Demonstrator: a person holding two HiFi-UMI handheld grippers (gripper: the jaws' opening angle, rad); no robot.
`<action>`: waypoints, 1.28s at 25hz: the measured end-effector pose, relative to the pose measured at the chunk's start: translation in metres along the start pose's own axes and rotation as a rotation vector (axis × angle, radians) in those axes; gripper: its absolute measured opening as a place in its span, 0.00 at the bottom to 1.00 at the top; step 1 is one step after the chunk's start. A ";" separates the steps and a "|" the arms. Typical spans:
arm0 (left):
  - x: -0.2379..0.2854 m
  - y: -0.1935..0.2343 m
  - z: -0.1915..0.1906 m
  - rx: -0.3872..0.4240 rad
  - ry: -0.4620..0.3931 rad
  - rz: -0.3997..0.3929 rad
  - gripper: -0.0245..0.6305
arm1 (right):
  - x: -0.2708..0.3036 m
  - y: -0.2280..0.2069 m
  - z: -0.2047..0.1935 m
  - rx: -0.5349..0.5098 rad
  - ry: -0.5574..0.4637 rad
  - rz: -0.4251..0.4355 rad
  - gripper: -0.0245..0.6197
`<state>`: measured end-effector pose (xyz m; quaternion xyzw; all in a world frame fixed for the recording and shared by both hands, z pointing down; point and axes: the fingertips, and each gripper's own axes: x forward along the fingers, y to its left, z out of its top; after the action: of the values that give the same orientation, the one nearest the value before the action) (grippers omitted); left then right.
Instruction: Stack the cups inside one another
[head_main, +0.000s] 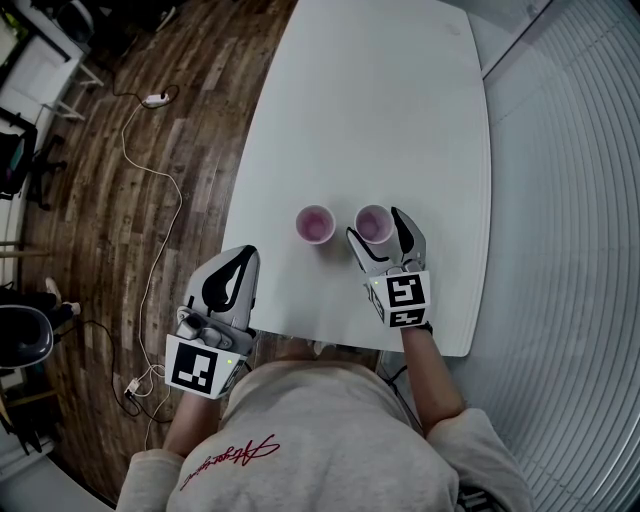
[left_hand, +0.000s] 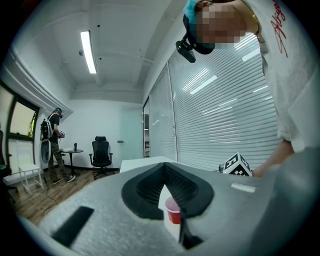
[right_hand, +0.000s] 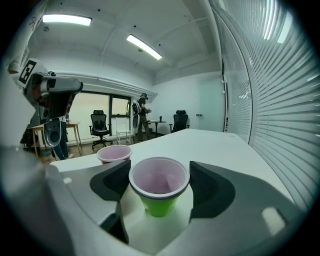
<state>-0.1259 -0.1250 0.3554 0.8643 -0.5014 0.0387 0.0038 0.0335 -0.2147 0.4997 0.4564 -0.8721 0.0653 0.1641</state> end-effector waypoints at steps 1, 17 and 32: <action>0.000 0.000 0.001 0.001 -0.001 0.000 0.03 | 0.000 0.000 0.000 0.000 0.000 0.001 0.60; 0.005 0.001 0.003 0.002 -0.002 -0.011 0.03 | 0.004 0.000 -0.005 0.001 0.022 0.008 0.61; 0.020 -0.013 -0.007 -0.029 -0.006 -0.087 0.06 | -0.015 -0.005 -0.003 0.015 -0.010 0.001 0.72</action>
<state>-0.1057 -0.1356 0.3639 0.8853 -0.4638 0.0286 0.0162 0.0463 -0.2054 0.4970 0.4575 -0.8726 0.0694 0.1562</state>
